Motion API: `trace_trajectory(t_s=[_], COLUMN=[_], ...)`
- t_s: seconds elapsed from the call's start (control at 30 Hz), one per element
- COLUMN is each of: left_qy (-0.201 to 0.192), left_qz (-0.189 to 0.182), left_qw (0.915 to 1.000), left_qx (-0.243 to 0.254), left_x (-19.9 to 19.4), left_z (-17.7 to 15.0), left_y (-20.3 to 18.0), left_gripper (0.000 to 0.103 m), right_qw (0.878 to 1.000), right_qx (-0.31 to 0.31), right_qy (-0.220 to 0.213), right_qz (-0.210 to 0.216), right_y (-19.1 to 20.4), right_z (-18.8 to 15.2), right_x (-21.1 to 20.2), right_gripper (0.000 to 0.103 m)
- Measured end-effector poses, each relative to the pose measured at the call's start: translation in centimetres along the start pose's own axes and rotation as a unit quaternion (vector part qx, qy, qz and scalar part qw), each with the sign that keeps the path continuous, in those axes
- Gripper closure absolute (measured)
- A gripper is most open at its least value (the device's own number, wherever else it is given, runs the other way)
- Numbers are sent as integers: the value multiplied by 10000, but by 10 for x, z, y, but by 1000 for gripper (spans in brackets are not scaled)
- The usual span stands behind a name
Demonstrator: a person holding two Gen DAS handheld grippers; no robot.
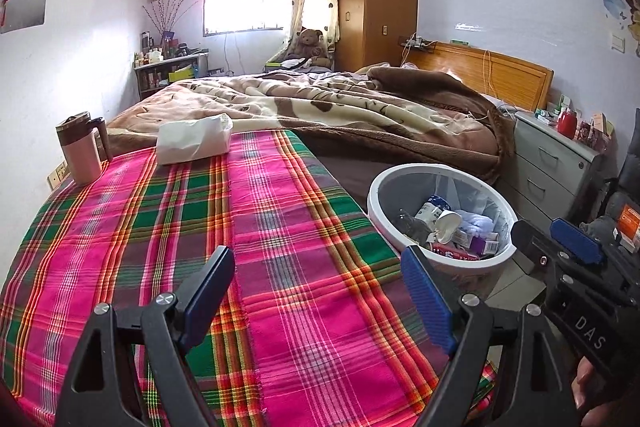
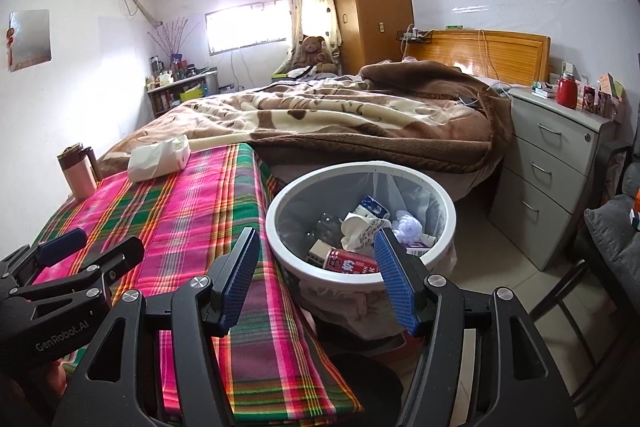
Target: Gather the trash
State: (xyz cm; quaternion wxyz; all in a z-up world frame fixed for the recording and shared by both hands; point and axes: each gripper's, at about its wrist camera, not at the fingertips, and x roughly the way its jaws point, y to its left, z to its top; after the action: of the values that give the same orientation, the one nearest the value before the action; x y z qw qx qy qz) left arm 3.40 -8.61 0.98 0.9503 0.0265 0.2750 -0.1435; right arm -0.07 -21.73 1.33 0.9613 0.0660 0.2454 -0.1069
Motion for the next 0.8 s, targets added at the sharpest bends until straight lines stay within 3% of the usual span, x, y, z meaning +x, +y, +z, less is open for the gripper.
trace_trajectory(t_s=[0.8], left_qy=[-35], left_qz=[53], left_qw=[10000], left_qx=[-38], left_x=[-5], left_z=[1], left_y=[2], left_gripper=[17], right_qw=[10000], right_qx=[-13], right_qy=[5], right_qz=[6], right_y=[5], right_z=[1], right_x=[-1], right_gripper=[42])
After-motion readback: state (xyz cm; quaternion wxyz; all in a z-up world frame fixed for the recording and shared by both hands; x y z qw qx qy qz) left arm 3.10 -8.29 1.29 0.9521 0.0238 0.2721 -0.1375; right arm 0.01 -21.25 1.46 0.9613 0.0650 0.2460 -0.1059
